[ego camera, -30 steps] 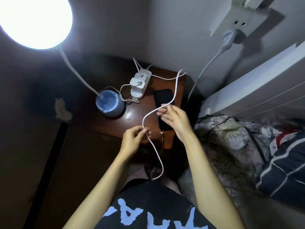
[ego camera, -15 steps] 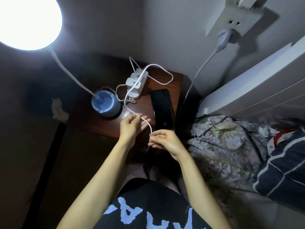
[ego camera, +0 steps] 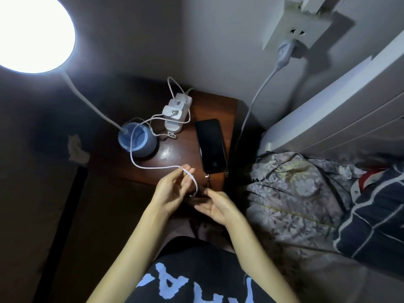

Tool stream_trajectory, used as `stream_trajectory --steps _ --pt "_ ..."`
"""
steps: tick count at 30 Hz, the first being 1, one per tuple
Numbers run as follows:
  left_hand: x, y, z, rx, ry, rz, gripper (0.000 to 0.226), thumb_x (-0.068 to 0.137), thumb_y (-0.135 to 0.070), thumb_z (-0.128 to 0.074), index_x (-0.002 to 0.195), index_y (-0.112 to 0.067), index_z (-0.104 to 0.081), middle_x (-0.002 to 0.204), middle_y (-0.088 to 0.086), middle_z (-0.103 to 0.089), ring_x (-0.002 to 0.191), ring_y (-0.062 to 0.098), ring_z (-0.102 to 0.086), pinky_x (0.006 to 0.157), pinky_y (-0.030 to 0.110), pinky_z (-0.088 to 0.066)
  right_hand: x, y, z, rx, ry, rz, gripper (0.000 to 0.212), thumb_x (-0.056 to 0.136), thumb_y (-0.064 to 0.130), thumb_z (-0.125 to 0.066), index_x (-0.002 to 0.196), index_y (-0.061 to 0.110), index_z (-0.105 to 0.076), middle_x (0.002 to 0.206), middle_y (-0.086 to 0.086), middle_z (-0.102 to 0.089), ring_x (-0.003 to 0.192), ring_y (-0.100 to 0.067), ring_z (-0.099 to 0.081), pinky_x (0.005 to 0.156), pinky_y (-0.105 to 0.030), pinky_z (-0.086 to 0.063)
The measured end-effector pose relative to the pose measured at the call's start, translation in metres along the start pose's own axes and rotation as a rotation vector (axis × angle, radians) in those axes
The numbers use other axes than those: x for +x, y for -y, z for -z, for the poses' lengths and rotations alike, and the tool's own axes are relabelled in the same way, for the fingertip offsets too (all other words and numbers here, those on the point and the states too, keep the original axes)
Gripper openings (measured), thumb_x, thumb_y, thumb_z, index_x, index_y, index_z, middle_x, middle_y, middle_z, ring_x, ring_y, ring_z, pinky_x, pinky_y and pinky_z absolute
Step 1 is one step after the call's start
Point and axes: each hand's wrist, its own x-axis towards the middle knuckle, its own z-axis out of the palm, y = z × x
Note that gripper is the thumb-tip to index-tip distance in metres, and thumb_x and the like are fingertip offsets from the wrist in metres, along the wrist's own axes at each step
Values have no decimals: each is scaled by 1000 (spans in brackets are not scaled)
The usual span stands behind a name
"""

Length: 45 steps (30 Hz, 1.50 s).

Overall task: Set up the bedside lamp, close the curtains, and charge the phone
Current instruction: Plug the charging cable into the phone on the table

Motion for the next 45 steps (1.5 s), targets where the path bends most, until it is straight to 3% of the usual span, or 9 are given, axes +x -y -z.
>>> stream_trajectory --steps 6,12,16,21,25,28,32,37,45 --pt "-6 -8 16 309 -26 -28 13 88 -8 -53 84 -6 -64 61 -5 -70 56 3 -66 48 14 -52 14 -19 -6 467 -6 -131 12 89 6 -52 85 -4 -59 59 -18 -68 48 -23 -67 46 -27 -56" --pt "-6 -28 45 968 -202 -179 18 87 -1 -48 80 -3 -65 64 7 -65 41 5 -60 40 13 -46 9 -28 -4 516 59 -153 17 90 8 -52 82 -5 -59 64 -14 -68 54 -19 -67 49 -25 -57" --pt "-2 -30 57 1473 -334 -493 19 80 -7 -61 98 -5 -67 81 6 -71 76 13 -66 66 12 -44 9 -29 -7 437 27 -108 10 88 1 -53 81 4 -59 80 -9 -60 57 -13 -67 50 -22 -56" --pt "-7 -27 49 1351 -194 -902 18 81 -7 -64 98 -12 -68 108 2 -65 88 16 -63 71 8 -43 1 -24 -13 412 71 41 13 87 -4 -52 81 5 -60 76 -7 -66 59 -10 -69 53 -19 -56" --pt "-13 -25 34 1416 23 -883 14 84 -19 -63 96 -15 -70 91 0 -71 84 10 -66 81 21 -49 -7 -11 -17 407 73 224 13 86 -5 -53 81 5 -60 69 -4 -68 64 -10 -68 56 -19 -56" --pt "-5 -18 25 1736 200 -926 24 81 -33 -62 95 -15 -70 94 1 -73 89 15 -65 99 35 -33 -10 1 -18 473 61 300 12 86 -4 -53 80 5 -58 64 -4 -70 62 -11 -68 56 -17 -55" --pt "12 -8 23 1983 163 -948 17 80 -20 -65 96 -21 -70 84 1 -74 89 22 -66 110 43 -28 -12 8 -11 535 36 314 9 87 4 -56 81 8 -62 66 0 -72 66 -11 -69 59 -18 -56" --pt "17 -4 27 1917 206 -815 6 75 -20 -68 81 -19 -70 81 3 -73 82 25 -65 71 36 -51 -10 15 14 696 25 348 18 93 12 -47 102 3 -59 97 -8 -65 91 -18 -63 67 -23 -58" --pt "31 7 35 1980 324 -677 6 75 -18 -68 81 -17 -71 85 3 -73 84 23 -65 72 35 -50 -4 14 28 480 -167 433 17 94 11 -47 92 6 -63 77 -1 -58 72 -8 -55 62 -18 -52"
